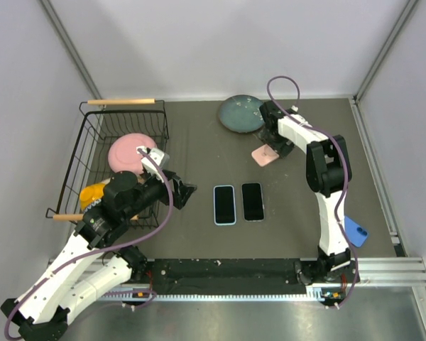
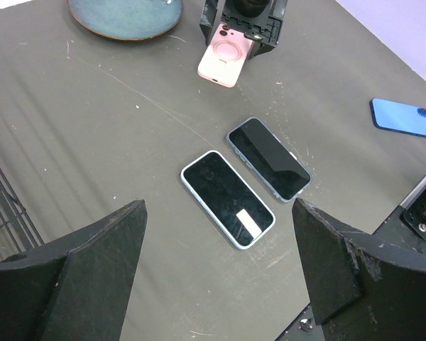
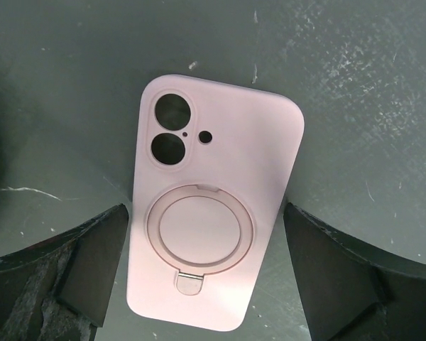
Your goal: Put the phone into the phone case
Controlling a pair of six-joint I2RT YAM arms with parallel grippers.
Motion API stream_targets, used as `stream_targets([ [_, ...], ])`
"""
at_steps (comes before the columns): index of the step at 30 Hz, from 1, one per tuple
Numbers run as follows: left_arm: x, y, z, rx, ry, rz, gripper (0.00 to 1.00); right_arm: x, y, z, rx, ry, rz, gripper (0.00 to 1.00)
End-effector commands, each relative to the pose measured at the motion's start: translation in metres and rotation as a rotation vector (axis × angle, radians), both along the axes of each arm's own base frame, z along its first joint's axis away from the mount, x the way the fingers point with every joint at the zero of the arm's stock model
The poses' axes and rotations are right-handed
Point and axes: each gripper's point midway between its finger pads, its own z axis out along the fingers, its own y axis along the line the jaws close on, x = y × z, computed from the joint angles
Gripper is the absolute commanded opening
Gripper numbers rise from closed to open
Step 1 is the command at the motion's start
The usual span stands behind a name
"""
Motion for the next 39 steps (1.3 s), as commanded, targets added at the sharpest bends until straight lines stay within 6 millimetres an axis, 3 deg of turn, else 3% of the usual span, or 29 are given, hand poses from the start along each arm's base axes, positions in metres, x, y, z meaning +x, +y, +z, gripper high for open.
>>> stream_targets([
  [1, 0.004, -0.003, 0.007, -0.016, -0.037, -0.005, 0.89, -0.001, 0.000, 0.002, -0.039, 0.017, 0.004, 0.89],
  [10, 0.005, 0.001, 0.008, -0.009, -0.046, 0.013, 0.88, -0.010, 0.001, -0.007, -0.026, 0.051, 0.014, 0.81],
  [17, 0.005, 0.000, 0.006, -0.004, -0.042, 0.008, 0.87, -0.019, -0.008, 0.006, -0.048, 0.038, 0.063, 0.71],
  [18, 0.005, 0.000, 0.004, -0.003, -0.037, 0.007, 0.87, -0.028, -0.011, -0.001, -0.052, 0.056, 0.070, 0.70],
  [20, 0.004, -0.003, 0.006, -0.010, -0.038, -0.009, 0.86, -0.023, -0.010, 0.015, -0.025, -0.019, 0.099, 0.69],
  [21, 0.004, -0.004, 0.005, -0.011, -0.033, -0.013, 0.86, -0.037, -0.013, 0.003, -0.014, 0.009, 0.115, 0.68],
  [22, 0.003, -0.006, 0.006, -0.014, -0.030, -0.023, 0.85, -0.036, -0.015, 0.017, 0.005, -0.038, 0.132, 0.67],
  [23, 0.000, -0.010, 0.007, -0.020, -0.027, -0.046, 0.84, -0.034, -0.013, 0.020, 0.022, -0.073, 0.144, 0.67],
  [25, -0.001, -0.014, 0.011, -0.034, -0.017, -0.066, 0.83, -0.051, -0.019, 0.013, 0.031, -0.060, 0.167, 0.65],
  [26, -0.003, -0.017, 0.014, -0.044, -0.015, -0.081, 0.83, -0.048, -0.021, 0.027, 0.044, -0.120, 0.167, 0.65],
  [28, -0.004, -0.021, 0.020, -0.059, -0.005, -0.096, 0.82, -0.067, -0.027, 0.017, 0.050, -0.105, 0.195, 0.63],
  [29, -0.005, -0.022, 0.020, -0.058, 0.005, -0.104, 0.81, -0.068, -0.028, 0.029, 0.065, -0.148, 0.201, 0.62],
  [30, -0.006, -0.025, 0.021, -0.063, 0.020, -0.118, 0.81, -0.076, -0.027, 0.022, 0.087, -0.149, 0.221, 0.61],
  [32, -0.008, -0.029, 0.026, -0.068, 0.034, -0.139, 0.81, -0.082, -0.026, 0.031, 0.101, -0.192, 0.267, 0.60],
  [34, -0.009, -0.036, 0.028, -0.073, 0.056, -0.168, 0.79, -0.094, -0.027, 0.025, 0.108, -0.201, 0.296, 0.59],
  [39, -0.006, -0.054, 0.030, -0.063, 0.097, -0.207, 0.77, -0.115, -0.030, 0.031, 0.151, -0.266, 0.343, 0.54],
])
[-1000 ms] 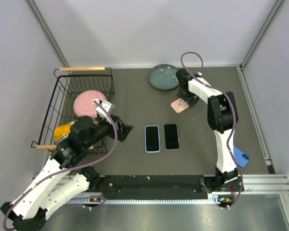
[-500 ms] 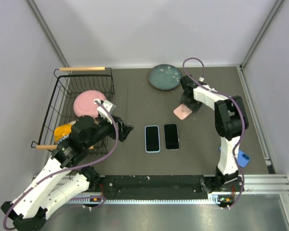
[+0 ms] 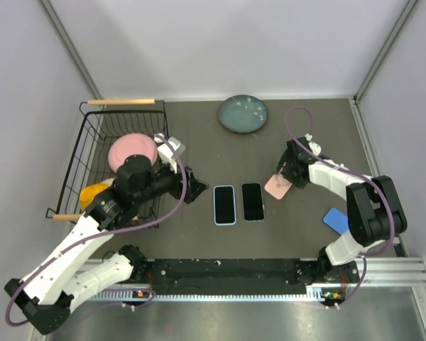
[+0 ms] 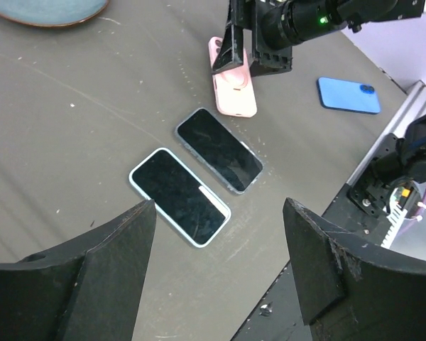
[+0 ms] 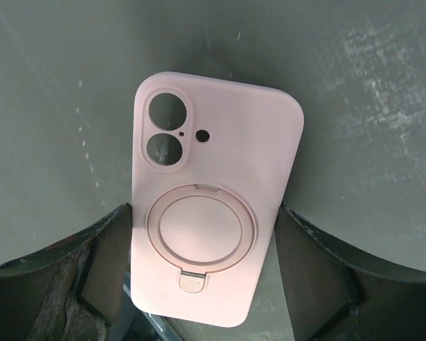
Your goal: Put the phone into the phone case
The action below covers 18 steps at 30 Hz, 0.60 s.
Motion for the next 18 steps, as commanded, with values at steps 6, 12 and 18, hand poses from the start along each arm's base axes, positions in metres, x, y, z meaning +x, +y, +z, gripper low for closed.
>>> stream_targets([
  [6, 0.008, -0.055, 0.018, -0.016, 0.062, -0.128, 0.77, -0.003, 0.011, 0.062, 0.178, -0.300, 0.144, 0.53],
  [12, 0.015, -0.098, 0.008, -0.108, 0.175, -0.207, 0.73, -0.030, 0.049, 0.116, 0.384, -0.513, 0.365, 0.53],
  [18, 0.018, -0.133, -0.002, -0.170, 0.272, -0.304, 0.70, -0.069, 0.072, 0.167, 0.560, -0.711, 0.521, 0.52],
])
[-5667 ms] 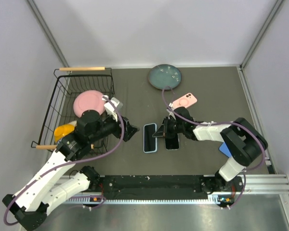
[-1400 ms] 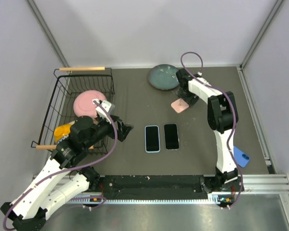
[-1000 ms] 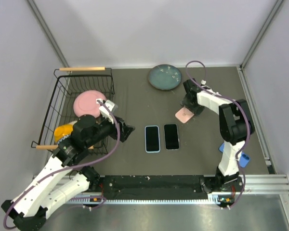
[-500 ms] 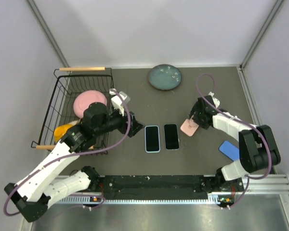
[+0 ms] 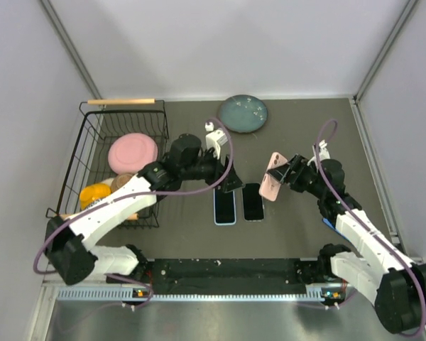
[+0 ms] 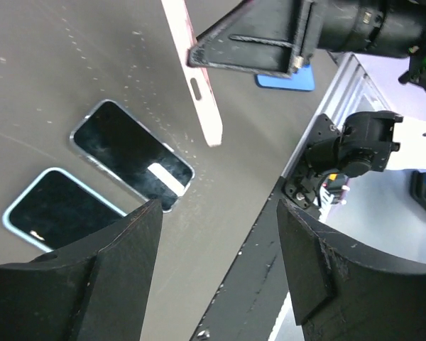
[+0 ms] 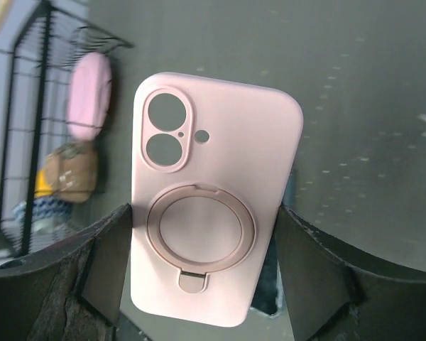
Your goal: Put the phone into the phone case
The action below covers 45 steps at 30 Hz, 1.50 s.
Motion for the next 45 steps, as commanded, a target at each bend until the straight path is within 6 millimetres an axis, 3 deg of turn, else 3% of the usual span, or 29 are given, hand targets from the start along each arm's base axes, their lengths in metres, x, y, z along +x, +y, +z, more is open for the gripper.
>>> stream_targets([
  [1, -0.002, -0.033, 0.032, -0.161, 0.016, -0.093, 0.70, -0.022, 0.025, 0.057, 0.165, -0.214, 0.165, 0.52],
  [6, -0.004, -0.052, 0.025, -0.203, 0.070, -0.131, 0.69, -0.040, 0.032, 0.098, 0.269, -0.322, 0.219, 0.52],
  [9, -0.006, -0.060, 0.026, -0.239, 0.065, -0.163, 0.68, -0.048, 0.037, 0.109, 0.359, -0.342, 0.241, 0.52],
  [10, -0.006, -0.062, 0.025, -0.249, 0.081, -0.164, 0.68, -0.051, 0.037, 0.102, 0.376, -0.326, 0.245, 0.52],
  [22, -0.008, -0.078, 0.002, -0.281, 0.146, -0.184, 0.63, -0.058, 0.038, 0.099, 0.445, -0.312, 0.244, 0.52],
  [25, -0.010, -0.081, 0.002, -0.293, 0.146, -0.195, 0.53, -0.058, 0.038, 0.098, 0.446, -0.310, 0.246, 0.51],
  [29, -0.011, -0.083, 0.002, -0.305, 0.149, -0.208, 0.22, -0.058, 0.038, 0.093, 0.437, -0.295, 0.237, 0.52],
  [30, -0.010, -0.083, 0.001, -0.306, 0.151, -0.207, 0.09, -0.056, 0.037, 0.092, 0.433, -0.294, 0.228, 0.55],
  [31, -0.011, -0.083, 0.001, -0.306, 0.154, -0.211, 0.03, -0.055, 0.036, 0.090, 0.431, -0.283, 0.220, 0.57],
  [32, -0.010, -0.084, 0.000, -0.306, 0.152, -0.212, 0.00, -0.054, 0.035, 0.087, 0.421, -0.275, 0.211, 0.61],
  [33, -0.009, -0.084, -0.001, -0.304, 0.155, -0.206, 0.00, -0.052, 0.034, 0.084, 0.408, -0.250, 0.191, 0.75],
  [36, -0.004, -0.084, -0.004, -0.295, 0.145, -0.191, 0.00, -0.047, 0.026, 0.070, 0.339, -0.184, 0.133, 0.98],
  [38, 0.002, -0.081, -0.012, -0.257, 0.148, -0.162, 0.00, -0.041, 0.017, 0.071, 0.280, -0.189, 0.081, 0.99],
  [39, 0.013, -0.080, -0.014, -0.234, 0.116, -0.125, 0.00, -0.042, 0.013, 0.058, 0.250, -0.125, 0.055, 0.99],
  [41, 0.025, -0.076, -0.020, -0.187, 0.088, -0.073, 0.00, -0.038, 0.006, 0.058, 0.212, -0.118, 0.013, 0.99],
  [42, 0.032, -0.071, -0.027, -0.118, 0.081, -0.039, 0.00, -0.041, 0.003, 0.047, 0.189, -0.065, -0.005, 0.99],
  [43, 0.050, -0.066, -0.031, -0.068, 0.046, 0.049, 0.00, -0.040, 0.000, 0.043, 0.178, -0.038, -0.027, 0.99],
  [44, 0.058, -0.060, -0.046, 0.010, 0.054, 0.091, 0.00, -0.038, -0.004, 0.043, 0.166, -0.033, -0.052, 0.99],
  [45, 0.066, -0.053, -0.048, 0.080, 0.027, 0.118, 0.00, -0.038, -0.005, 0.039, 0.155, -0.015, -0.061, 0.99],
])
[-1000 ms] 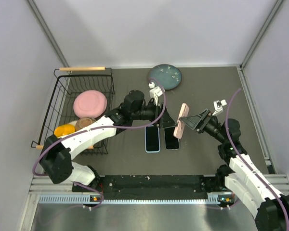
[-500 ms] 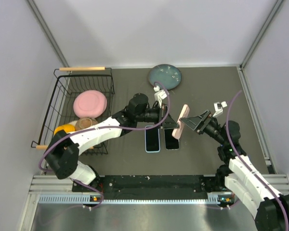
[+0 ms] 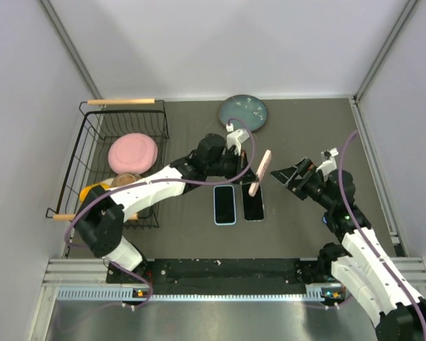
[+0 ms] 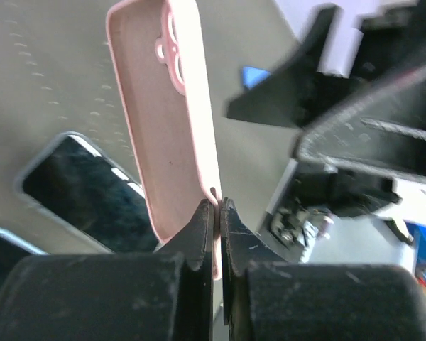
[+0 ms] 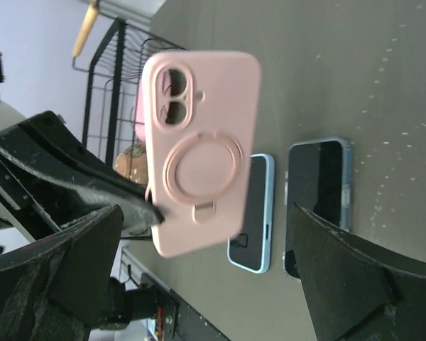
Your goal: Put the phone into the phone case
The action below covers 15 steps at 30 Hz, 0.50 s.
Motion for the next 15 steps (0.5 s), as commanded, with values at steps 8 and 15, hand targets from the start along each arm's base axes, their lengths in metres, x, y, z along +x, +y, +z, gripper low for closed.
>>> stream_targets([
  [8, 0.118, 0.076, -0.045, 0.652, -0.282, 0.472, 0.00, 0.005, -0.034, -0.035, -0.193, 0.191, -0.161, 0.99],
  [15, 0.149, 0.081, -0.069, 0.819, -0.257, 0.574, 0.00, 0.002, -0.042, -0.035, -0.245, 0.202, -0.181, 0.99],
])
